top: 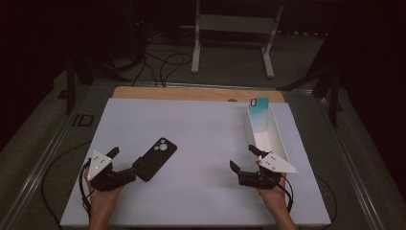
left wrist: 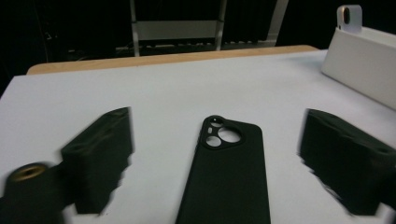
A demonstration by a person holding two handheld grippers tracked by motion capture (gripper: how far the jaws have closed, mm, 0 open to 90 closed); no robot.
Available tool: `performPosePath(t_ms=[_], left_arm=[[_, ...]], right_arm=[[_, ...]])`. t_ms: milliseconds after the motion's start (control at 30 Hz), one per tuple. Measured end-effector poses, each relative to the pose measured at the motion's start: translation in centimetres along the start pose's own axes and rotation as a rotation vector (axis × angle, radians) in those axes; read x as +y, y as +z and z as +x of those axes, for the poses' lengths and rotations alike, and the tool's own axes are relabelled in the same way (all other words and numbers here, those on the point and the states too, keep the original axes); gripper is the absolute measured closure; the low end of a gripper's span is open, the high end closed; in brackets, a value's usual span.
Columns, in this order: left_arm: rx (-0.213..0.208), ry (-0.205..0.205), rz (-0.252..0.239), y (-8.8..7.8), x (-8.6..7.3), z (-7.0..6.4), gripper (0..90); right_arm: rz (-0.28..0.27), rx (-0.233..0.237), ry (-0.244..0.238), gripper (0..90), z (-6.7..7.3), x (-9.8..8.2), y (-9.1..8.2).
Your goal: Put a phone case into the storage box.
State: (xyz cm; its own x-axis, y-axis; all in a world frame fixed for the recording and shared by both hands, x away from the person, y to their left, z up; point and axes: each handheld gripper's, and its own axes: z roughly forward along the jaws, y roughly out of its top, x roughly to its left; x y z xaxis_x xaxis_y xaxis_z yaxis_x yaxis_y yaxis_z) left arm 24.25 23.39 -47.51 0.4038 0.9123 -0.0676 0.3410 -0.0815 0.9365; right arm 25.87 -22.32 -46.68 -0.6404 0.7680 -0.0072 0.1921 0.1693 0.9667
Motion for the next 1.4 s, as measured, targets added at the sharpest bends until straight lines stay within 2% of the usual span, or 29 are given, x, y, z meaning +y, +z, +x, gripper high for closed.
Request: performPosePath(t_ms=[33, 133, 200, 367, 567, 667, 767, 900, 1033, 1133, 1400], left_arm=[[0.005, 0.002, -0.003, -0.1, 0.0, -0.1, 1.2], [0.003, -0.008, -0.002, -0.1, 0.1, 0.0, 0.4], [-0.008, -0.020, 0.020, 0.1, 0.1, 0.1, 0.4], [-0.039, -0.012, 0.147, 1.2, 0.1, 0.4, 0.2], [-0.077, 0.012, 0.357, 4.0, -0.1, 0.4, 0.2], [-0.078, 0.021, 0.440, 5.6, -0.5, 0.2, 0.2], [-0.068, 0.055, 0.518, 7.0, -0.8, 0.1, 0.3], [-0.068, 0.058, 0.594, 8.3, -1.1, 0.1, 1.3], [-0.089, 0.053, 0.618, 8.7, -1.1, -0.1, 2.2], [-0.102, 0.078, 0.651, 9.0, -1.1, -0.4, 2.3], [-0.094, 0.101, 0.674, 9.5, -1.1, -0.7, 1.8]], right_arm=[[-0.001, 0.002, -0.006, 11.2, -0.1, 0.0, 0.0], [0.008, -0.006, -0.010, 11.2, -0.2, -0.1, 0.0], [0.014, -0.011, -0.014, 11.2, -0.2, -0.2, 0.0], [0.024, -0.025, -0.018, 11.2, -0.2, -0.3, 0.1], [0.029, -0.024, -0.021, 11.2, -0.1, -0.4, 0.3], [0.033, -0.024, -0.021, 11.2, -0.1, -0.4, 0.3], [0.036, -0.023, -0.021, 11.2, -0.1, -0.4, 0.3], [0.035, -0.023, -0.022, 11.2, -0.1, -0.4, 0.4], [0.039, -0.023, -0.022, 11.2, -0.1, -0.4, 0.4], [0.041, -0.022, -0.024, 11.2, -0.1, -0.5, 0.4], [0.051, -0.023, -0.030, 11.3, 0.0, -0.5, 0.5]])
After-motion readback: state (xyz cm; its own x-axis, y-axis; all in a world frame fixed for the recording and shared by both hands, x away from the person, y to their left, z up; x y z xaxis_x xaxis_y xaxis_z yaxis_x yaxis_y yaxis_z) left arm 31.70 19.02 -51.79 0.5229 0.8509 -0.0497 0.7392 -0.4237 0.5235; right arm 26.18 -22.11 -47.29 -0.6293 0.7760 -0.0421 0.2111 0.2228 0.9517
